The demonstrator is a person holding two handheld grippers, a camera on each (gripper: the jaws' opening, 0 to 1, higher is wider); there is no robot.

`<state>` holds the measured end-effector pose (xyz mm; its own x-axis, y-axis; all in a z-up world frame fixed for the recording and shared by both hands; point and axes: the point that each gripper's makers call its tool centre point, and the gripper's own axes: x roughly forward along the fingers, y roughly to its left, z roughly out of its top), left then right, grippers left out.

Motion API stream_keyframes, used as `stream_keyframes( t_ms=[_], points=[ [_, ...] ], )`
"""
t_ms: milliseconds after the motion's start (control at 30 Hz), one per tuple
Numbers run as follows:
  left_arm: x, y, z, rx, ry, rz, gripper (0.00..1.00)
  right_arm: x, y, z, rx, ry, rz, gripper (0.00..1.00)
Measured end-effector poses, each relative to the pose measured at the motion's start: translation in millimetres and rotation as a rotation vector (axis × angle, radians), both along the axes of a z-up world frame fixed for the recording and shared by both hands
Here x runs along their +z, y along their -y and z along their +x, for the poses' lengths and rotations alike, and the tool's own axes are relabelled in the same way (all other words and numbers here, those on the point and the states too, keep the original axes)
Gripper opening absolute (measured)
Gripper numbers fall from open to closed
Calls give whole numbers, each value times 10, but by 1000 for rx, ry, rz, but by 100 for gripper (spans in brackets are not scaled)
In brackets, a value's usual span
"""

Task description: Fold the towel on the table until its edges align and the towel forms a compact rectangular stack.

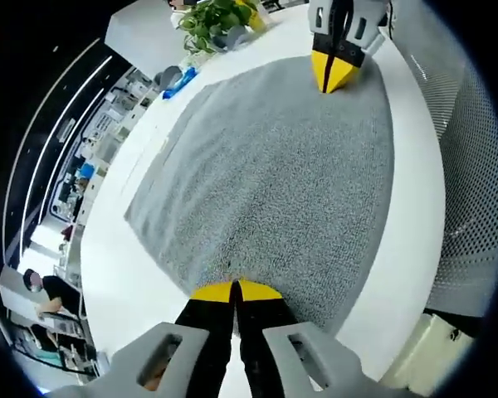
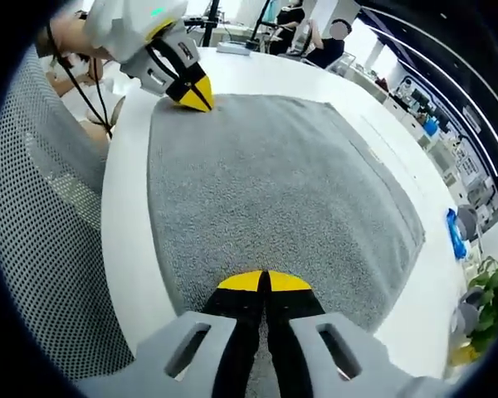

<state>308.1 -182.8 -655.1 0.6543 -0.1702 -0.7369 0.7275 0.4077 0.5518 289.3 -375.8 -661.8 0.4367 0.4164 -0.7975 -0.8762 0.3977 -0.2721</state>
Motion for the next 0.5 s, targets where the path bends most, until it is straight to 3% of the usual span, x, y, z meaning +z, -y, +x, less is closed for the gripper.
stream_keyframes(
  t_ms=[400,433,467,500],
  points=[
    [8,-8,8,22,-17,-74,1,-8,-3,-1,11,-18,-15,0],
    [9,-6,13,36,-27,-88,1,-8,-2,-2,12,-17,-14,0],
    [-6,39,-22,63,-85,-157,1,-7,-2,-1,10,-18,-10,0],
    [-5,71,-38,22,-114,-183,1,-6,-2,0,7,-20,-6,0]
  ],
)
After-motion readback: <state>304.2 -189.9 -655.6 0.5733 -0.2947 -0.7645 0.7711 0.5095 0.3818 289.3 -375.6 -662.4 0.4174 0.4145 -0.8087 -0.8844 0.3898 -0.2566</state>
